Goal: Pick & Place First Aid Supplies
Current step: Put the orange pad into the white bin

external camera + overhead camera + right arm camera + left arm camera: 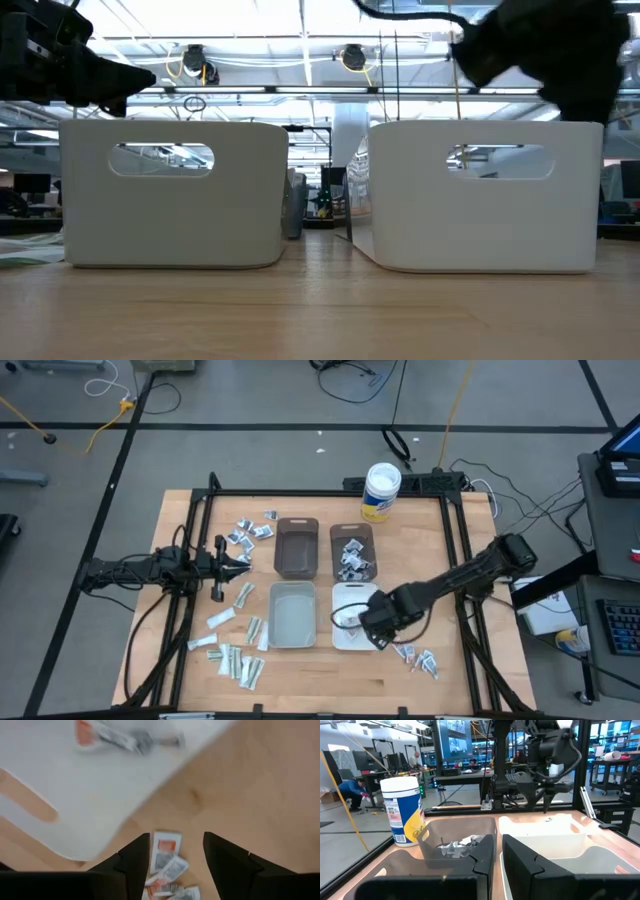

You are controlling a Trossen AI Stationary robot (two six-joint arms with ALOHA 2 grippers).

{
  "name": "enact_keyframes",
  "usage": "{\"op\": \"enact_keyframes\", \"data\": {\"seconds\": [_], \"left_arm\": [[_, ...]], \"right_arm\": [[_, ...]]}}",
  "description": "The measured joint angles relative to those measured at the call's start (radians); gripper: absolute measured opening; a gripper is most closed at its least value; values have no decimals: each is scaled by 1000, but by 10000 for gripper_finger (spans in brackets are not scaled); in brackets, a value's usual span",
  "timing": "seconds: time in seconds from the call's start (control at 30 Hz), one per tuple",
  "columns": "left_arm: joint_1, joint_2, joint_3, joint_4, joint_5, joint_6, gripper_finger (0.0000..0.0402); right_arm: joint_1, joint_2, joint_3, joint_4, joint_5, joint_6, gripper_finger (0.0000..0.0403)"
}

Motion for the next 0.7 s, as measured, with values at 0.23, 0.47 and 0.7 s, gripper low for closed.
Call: {"op": "enact_keyframes", "data": {"seconds": [0.23,0.47,0.7], "left_arm": [[0,0,0,0,0,0,47],[0,0,0,0,0,0,47],[0,0,0,0,0,0,47]], "right_arm": [[103,-46,-84,2,0,211,184],[197,-81,-129,9,-3,398,183],[226,-75,-130,42,-1,439,183]]}}
